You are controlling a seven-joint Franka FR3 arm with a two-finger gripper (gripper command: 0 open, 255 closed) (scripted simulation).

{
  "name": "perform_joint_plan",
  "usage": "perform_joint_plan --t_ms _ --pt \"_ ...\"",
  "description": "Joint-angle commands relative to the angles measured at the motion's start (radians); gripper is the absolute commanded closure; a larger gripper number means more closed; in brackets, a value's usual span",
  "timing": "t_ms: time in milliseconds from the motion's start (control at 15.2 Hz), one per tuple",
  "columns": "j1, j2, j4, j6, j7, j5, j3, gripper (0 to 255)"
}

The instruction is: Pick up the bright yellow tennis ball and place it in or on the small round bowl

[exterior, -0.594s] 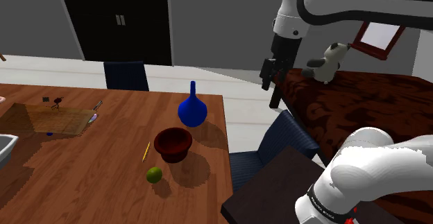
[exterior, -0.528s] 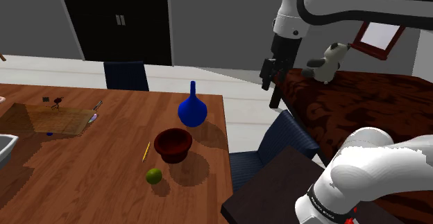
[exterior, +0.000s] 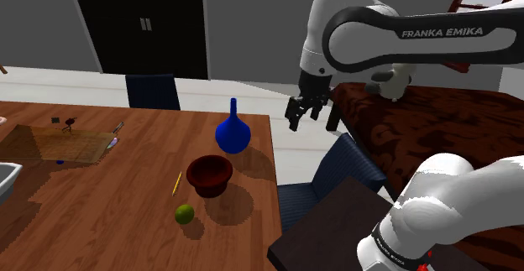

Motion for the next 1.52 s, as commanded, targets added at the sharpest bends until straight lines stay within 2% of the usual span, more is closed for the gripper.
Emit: perform_joint_plan --t_ms 0,462,792,1122,1452 --pt "0.007 0.04 -0.015 0.063 0.032 0.014 0.032 0" --pt "0.019 0.236 -0.03 0.292 0.157 0.033 0.156 0" --pt "0.007 0.415 0.004 0.445 0.269 -0.006 0.246 0" --pt "-0.015 0.622 0.076 0.571 0.424 -0.125 0.326 0" --pt "0.001 0.848 0.188 0.648 0.62 -0.323 0.35 0"
